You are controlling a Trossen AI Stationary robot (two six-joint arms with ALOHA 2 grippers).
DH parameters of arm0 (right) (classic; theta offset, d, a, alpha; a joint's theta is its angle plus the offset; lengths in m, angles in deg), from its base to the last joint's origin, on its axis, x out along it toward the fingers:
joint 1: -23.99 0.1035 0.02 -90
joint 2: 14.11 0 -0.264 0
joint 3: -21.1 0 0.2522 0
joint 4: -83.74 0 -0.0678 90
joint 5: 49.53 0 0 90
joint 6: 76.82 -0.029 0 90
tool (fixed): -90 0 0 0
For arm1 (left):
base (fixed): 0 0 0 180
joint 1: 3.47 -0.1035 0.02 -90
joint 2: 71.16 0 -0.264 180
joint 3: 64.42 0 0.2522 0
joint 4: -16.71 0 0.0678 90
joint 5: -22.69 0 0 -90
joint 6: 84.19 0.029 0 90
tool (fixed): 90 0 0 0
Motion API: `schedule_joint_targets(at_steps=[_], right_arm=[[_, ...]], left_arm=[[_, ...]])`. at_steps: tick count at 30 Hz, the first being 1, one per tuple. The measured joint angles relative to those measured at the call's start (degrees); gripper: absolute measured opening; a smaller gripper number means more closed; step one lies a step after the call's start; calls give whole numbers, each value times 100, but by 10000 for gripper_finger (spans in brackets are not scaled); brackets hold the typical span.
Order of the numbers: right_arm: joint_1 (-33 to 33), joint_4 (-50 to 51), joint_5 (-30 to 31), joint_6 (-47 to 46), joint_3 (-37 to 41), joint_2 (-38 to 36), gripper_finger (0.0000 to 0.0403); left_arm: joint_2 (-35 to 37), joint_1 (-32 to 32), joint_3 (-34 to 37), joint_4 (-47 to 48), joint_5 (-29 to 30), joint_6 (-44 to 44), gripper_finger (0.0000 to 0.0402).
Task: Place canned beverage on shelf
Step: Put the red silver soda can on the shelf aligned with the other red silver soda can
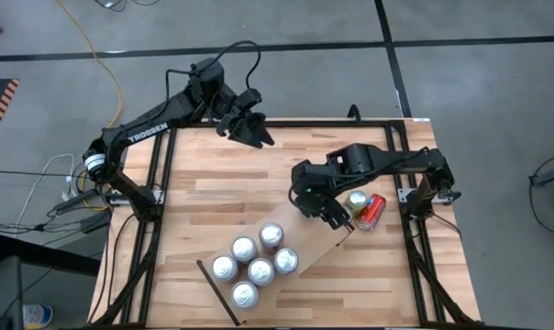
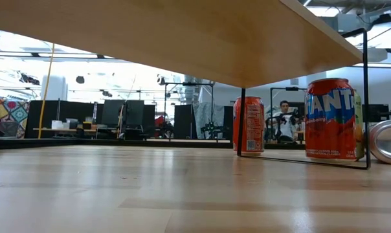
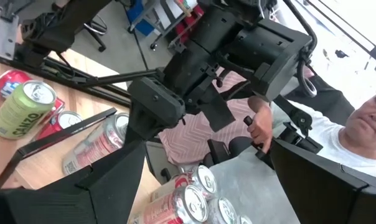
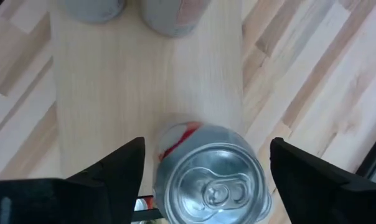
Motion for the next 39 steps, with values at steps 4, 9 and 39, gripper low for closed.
schedule_joint_targets(at_steps=[4,9,39], right_arm=[[-36,87,0,-48,-290,-50,318],[-176,353,36,-20,-922,-228,317],[-388,-5659,563,-4342,6464,-5166,1]], left_arm=[[0,0,0,-1,33,-1,332],[0,-4,0,-1,81,-4,332],[1834,707,-4,165,2991,536,332]])
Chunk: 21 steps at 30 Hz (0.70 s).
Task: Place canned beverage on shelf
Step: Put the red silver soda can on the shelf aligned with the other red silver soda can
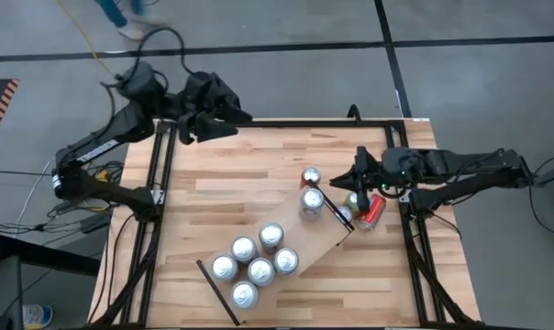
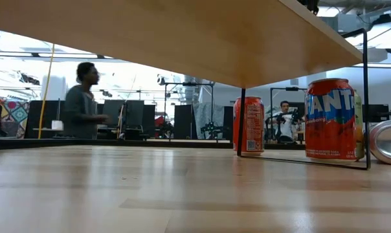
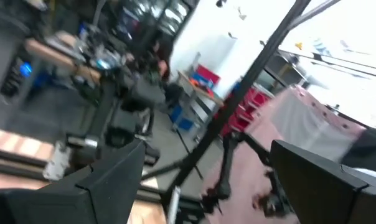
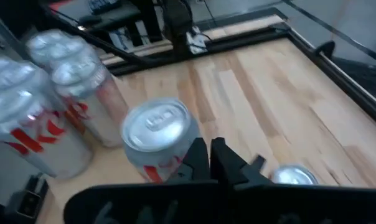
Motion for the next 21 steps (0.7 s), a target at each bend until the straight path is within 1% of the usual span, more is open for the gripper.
schedule_joint_targets(at_steps=[7,11,16,21], right_arm=[[249,222,67,-323,351,100,0],[391,92,57,-355,472,221,0],[405,81,44,-286,589,562,0],[371,-151,-161,-118,591,955,0]], left_arm=[[482,339,0,616,1110,695,332],[660,421,0,779,1643,847,332],[837,474,0,855,1988,1088,332],[915,476,0,919,2131,1098,332]])
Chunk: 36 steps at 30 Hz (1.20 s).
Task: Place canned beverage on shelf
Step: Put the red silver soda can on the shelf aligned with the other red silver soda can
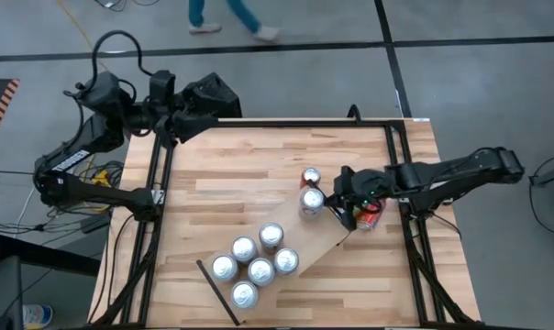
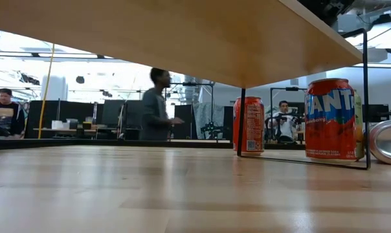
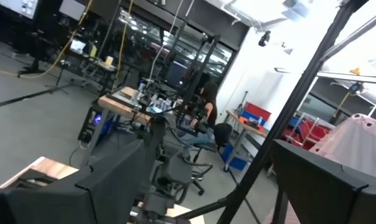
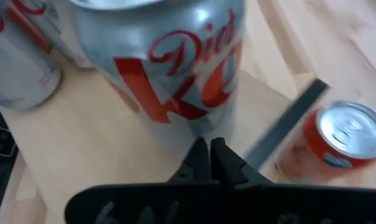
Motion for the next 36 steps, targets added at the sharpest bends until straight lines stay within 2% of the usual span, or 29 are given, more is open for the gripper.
schedule_joint_targets(at_steps=[15,25,36], right_arm=[[-341,-778,-702,738,-9,319,0],[-653,-765,-753,744,-7,344,0],[-675,-1519,-1496,1052,-4,851,0]], left_arm=[[4,-1,0,255,58,-37,332],[2,0,0,277,60,-1,332],[2,-2,2,410,63,62,332]])
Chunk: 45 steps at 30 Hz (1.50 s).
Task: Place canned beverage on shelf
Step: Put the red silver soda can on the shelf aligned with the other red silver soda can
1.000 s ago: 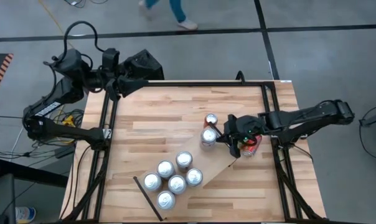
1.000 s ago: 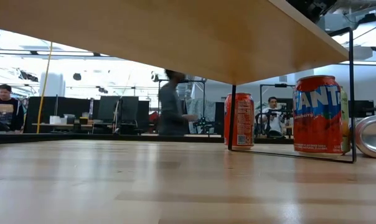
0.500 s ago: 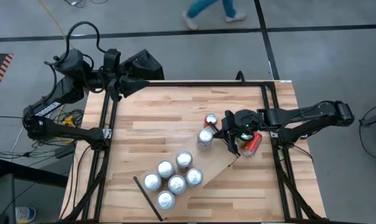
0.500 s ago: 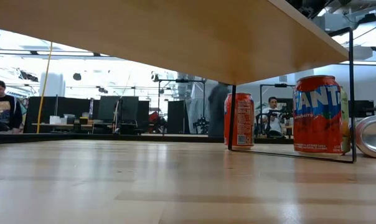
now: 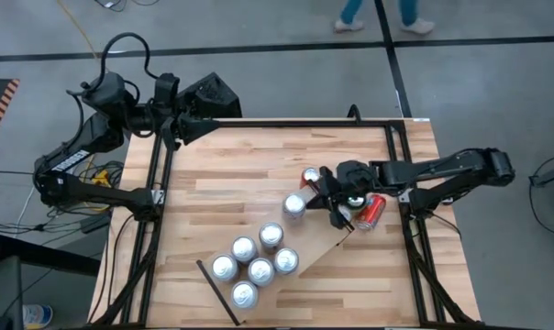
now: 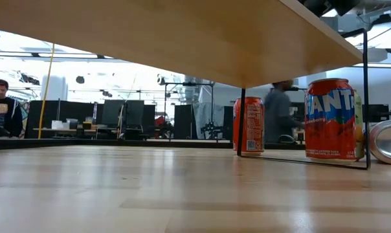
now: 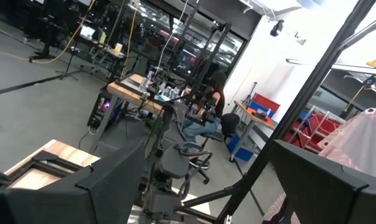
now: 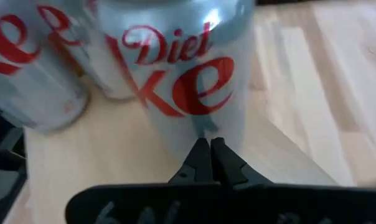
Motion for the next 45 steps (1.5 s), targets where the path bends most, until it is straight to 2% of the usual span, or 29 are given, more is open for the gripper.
schedule_joint_targets(at_steps=[10,15,20,23,31,37,45], right_arm=[[-161,-809,-888,172,-2,442,0],[-184,-445,-825,41,2,276,0],[-191,-259,-72,63,0,-82,0],[-276,-515,-39,115,-4,-80,0],[-329,-1139,-460,83,-16,322,0],[-331,-1173,-814,325,-350,724,0],[-427,-1186,-1581,747,-878,1291,0]], left_arm=[[0,0,0,26,0,-4,332],[0,2,0,153,0,-11,332],[-2,2,0,265,0,-4,332],[-2,0,0,268,0,-1,332],[-2,1,2,267,0,85,332],[-2,2,2,309,0,90,332],[-2,2,2,369,0,111,332]])
